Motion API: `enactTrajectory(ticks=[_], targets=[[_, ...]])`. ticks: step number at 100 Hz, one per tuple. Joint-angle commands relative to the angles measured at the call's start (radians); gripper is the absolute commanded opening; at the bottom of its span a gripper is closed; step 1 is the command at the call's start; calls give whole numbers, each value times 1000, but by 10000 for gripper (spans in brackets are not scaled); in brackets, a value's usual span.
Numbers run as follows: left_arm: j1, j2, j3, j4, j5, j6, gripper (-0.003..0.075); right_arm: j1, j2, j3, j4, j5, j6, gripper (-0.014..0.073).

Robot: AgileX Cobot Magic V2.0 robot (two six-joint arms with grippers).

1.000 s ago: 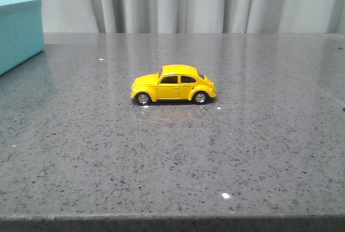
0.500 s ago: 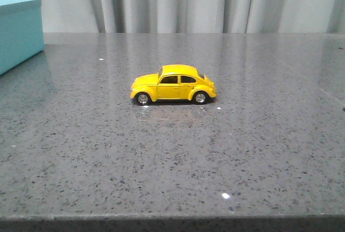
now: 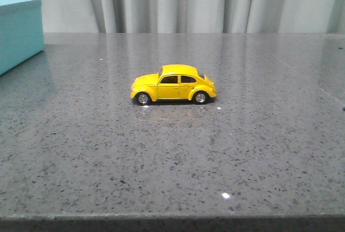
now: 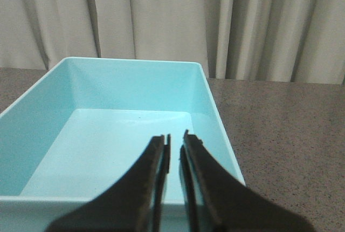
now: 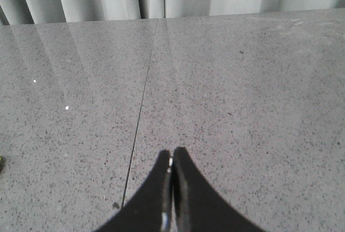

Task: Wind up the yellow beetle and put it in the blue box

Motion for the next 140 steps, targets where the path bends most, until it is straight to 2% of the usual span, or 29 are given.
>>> enactTrajectory(ticks=[1, 11, 18, 24, 48, 66, 81, 106, 128, 140], targets=[[-7, 38, -52, -1, -71, -1, 211, -5, 57, -70, -17, -69, -11, 89], [-7, 51, -57, -1, -97, -1, 367, -5, 96, -96, -17, -71, -12, 230], [-7, 58, -57, -1, -108, -1, 419, -5, 109, -103, -17, -82, -12, 323], [-7, 58, -57, 3, -110, 1, 421, -5, 109, -103, -17, -91, -12, 363], [-7, 58, -55, -10, -138, 1, 421, -5, 130, -99, -19, -151, -12, 361], [-7, 58, -55, -12, -138, 1, 421, 8, 255, -251, 7, 86, -12, 361], [-7, 58, -55, -12, -134, 1, 421, 66, 398, -410, 54, 269, -11, 361], [-7, 58, -57, -12, -129, 1, 421, 189, 666, -647, 74, 446, 61, 367], [-7, 58, -57, -12, -129, 1, 421, 321, 869, -825, 58, 548, 179, 490], [-7, 58, -57, -12, -129, 1, 421, 412, 970, -919, 17, 591, 244, 509]])
